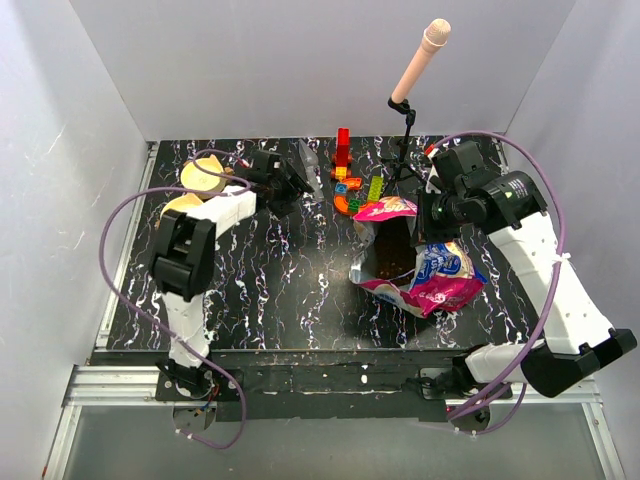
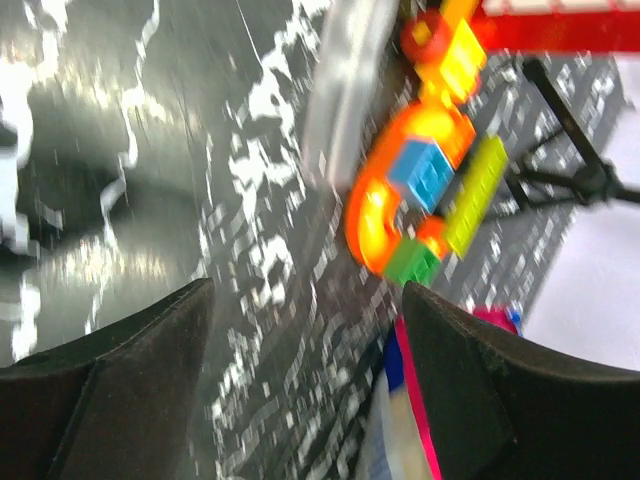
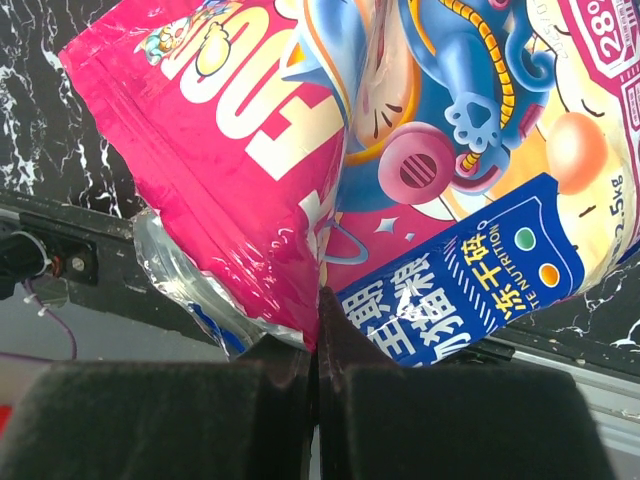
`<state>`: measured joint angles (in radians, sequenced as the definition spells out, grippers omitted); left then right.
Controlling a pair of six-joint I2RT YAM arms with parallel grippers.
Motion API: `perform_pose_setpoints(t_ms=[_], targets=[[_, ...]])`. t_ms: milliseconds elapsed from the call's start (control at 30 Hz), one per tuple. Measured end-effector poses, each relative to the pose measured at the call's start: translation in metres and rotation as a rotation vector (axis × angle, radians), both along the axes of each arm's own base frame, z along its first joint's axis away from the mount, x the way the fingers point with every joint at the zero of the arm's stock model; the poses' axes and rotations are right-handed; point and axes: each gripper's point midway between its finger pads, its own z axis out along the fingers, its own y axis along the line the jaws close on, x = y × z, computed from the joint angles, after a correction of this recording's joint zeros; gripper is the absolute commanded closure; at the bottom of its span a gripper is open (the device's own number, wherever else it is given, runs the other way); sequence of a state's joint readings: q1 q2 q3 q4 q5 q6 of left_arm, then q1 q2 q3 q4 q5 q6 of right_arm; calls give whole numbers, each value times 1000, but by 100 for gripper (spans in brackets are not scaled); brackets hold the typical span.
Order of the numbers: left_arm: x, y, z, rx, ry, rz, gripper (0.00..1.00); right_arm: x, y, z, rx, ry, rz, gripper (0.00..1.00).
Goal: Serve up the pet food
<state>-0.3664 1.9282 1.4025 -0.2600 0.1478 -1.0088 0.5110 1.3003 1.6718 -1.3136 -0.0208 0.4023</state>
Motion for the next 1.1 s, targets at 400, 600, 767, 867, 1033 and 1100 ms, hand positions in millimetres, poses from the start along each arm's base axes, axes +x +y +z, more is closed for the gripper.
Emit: perform_pose_setpoints(t_ms=[400,600,767,867,1033,1100], targets=[[108,-8,-65,89,-130,112,38,-8,0,3,16,15,5,99],[124,-9,-69,86,-169,138,51,-17,-5,9,11,20,18,99],[135,-14,-71,87,-201,120,62,-20,-5,12,18,24,19,99],[145,-21,-74,100,-224,88,75,-21,-5,13,22,24,14,99],[147,-25,-73,148,-222,40,100,-22,-6,14,21,21,12,99],[147,-20,-73,217,-200,20,100,-22,-7,14,17,16,14,99]])
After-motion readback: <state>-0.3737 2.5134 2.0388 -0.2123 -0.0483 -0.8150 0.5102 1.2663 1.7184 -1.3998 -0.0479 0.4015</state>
